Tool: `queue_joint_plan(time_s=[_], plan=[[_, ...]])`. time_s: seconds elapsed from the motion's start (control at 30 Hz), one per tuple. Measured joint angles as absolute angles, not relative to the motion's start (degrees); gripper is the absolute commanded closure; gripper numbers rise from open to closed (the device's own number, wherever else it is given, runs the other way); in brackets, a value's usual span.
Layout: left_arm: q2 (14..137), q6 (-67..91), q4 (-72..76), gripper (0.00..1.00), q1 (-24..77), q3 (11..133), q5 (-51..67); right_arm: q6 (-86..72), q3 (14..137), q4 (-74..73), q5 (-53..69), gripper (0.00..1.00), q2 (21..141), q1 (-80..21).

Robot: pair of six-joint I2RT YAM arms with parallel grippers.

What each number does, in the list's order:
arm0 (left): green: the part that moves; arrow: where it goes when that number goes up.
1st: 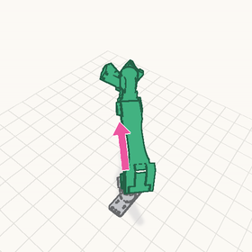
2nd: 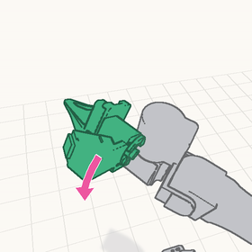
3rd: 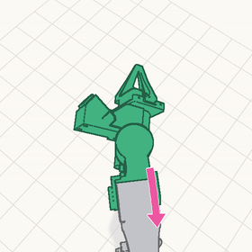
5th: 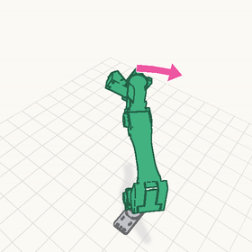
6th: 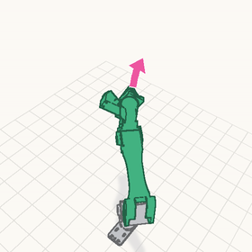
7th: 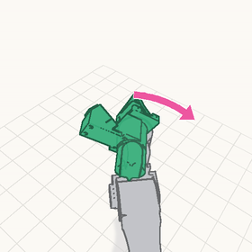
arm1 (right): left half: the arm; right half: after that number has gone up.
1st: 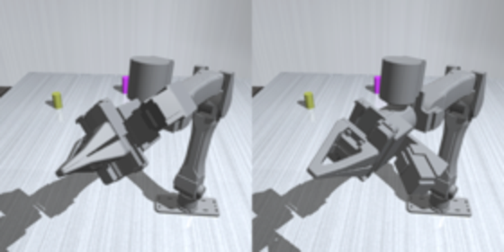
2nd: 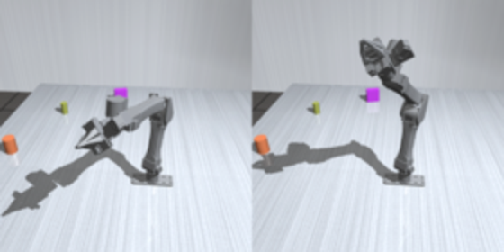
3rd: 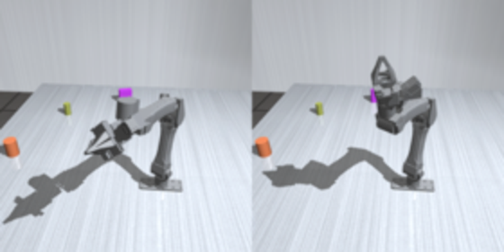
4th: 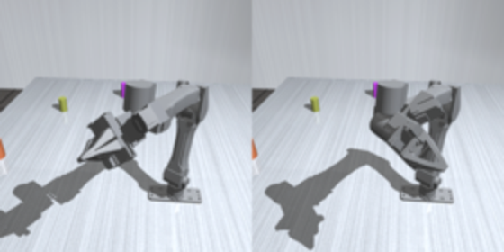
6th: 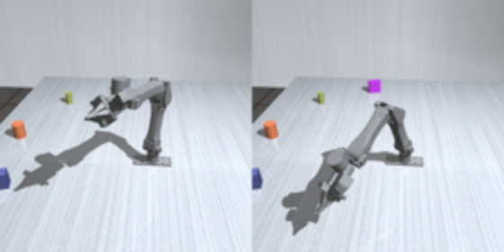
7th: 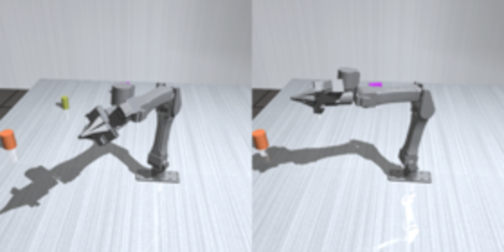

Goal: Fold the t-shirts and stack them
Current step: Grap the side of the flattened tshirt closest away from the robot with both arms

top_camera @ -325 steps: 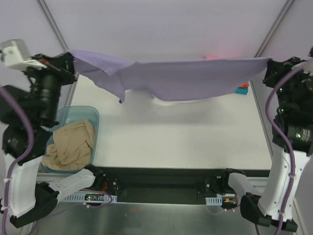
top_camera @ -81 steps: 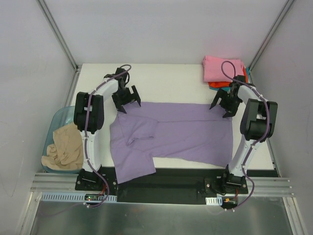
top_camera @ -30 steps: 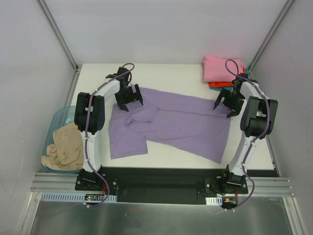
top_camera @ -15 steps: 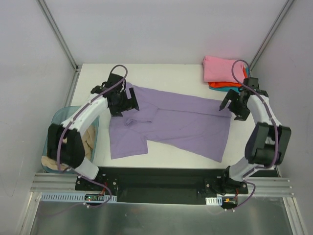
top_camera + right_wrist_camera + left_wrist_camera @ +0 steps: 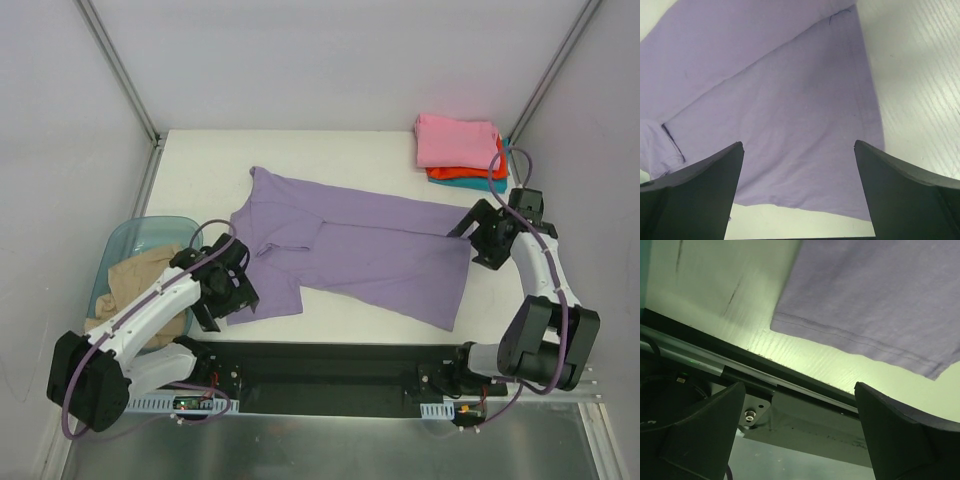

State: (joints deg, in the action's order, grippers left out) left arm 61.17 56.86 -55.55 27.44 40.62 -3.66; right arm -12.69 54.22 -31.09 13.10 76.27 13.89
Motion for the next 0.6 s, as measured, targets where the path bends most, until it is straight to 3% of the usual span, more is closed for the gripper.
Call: queue_joint_plan(time_s=[0.13,0.23,0.47,0.6], plan=[[59.35,60.10,-54.81,0.23,27.44,39.40,-5.30,-12.84,53.52,-30.57,12.88,0.03,73.03,13.89],[60.36,61.25,-52.42,0.27,27.44,38.79,-6.39,-12.73,53.39,-30.20,12.58,0.03,69.80,13.89],[68.36,62.65,-48.07,0.37,27.44,37.71,-7.99,-11.53,52.97,-30.74,9.37,0.03,64.12,13.89],[72.73,63.02,-46.57,0.50,27.42,36.40,-7.99,-11.31,51.88,-31.81,8.27,0.03,62.26,13.89]])
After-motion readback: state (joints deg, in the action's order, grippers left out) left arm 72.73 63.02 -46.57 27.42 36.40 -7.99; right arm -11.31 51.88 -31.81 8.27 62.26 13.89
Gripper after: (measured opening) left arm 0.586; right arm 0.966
